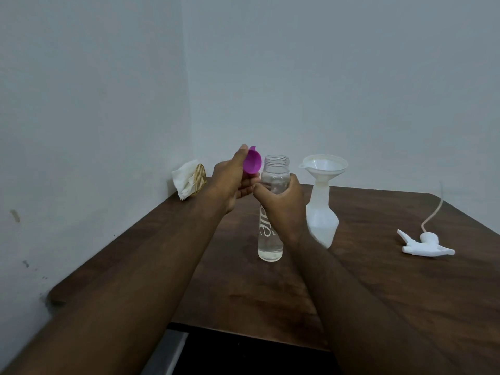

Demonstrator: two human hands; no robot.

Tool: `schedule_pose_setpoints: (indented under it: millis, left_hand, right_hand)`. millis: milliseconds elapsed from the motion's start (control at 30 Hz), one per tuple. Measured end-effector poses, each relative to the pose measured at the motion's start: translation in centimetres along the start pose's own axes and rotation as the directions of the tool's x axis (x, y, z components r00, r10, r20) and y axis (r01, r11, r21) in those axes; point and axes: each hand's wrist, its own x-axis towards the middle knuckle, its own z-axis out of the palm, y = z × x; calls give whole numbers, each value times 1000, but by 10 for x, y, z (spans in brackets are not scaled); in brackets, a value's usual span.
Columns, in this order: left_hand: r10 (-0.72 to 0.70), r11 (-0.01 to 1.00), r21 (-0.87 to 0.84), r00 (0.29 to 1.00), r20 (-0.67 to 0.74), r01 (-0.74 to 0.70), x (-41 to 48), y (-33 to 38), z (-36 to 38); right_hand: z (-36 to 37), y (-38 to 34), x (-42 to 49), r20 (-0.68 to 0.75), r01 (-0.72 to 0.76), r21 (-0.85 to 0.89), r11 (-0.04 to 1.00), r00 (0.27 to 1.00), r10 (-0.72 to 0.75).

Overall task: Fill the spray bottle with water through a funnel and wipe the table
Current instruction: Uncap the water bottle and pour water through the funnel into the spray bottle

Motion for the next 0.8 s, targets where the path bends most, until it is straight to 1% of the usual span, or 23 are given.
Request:
schedule_pose_setpoints:
  millis: [100,167,267,367,533,600,700,800]
  left_hand:
    - [-130,991,5,991,-29,130,11,-22,-13]
    - [-186,981,52,982,-40,188,16,-39,-23]
    - [-253,957,132,966,-46,257,20,-65,-37]
    - [-285,921,249,954,-88,298,24,-85,-45]
    - [-275,865,391,949,-155,315,35,-95,-47]
    - [-256,854,416,949,-187,312,39,-97,-47]
    - [-197,844,453,952,-235,287,42,-102,-48]
    - [-123,829,516,970,-207,216,40,-106,-48]
  right_hand:
    - [1,1,-2,-21,15,-15,1000,1000,-15]
    - [2,3,-3,-40,18,-9,1000,999,-18]
    - [4,5,-3,-56,28,-19,999,998,-29]
    - [5,8,-3,-64,34,-17,999,997,-36]
    - [4,9,-4,-73,69,-39,997,995,-72]
    - [5,10,-6,-85,79,-52,996,993,-83]
    - [7,12,-8,-110,92,-51,995,989,-97]
    - [8,12,-9,-119,94,-50,994,988,-99]
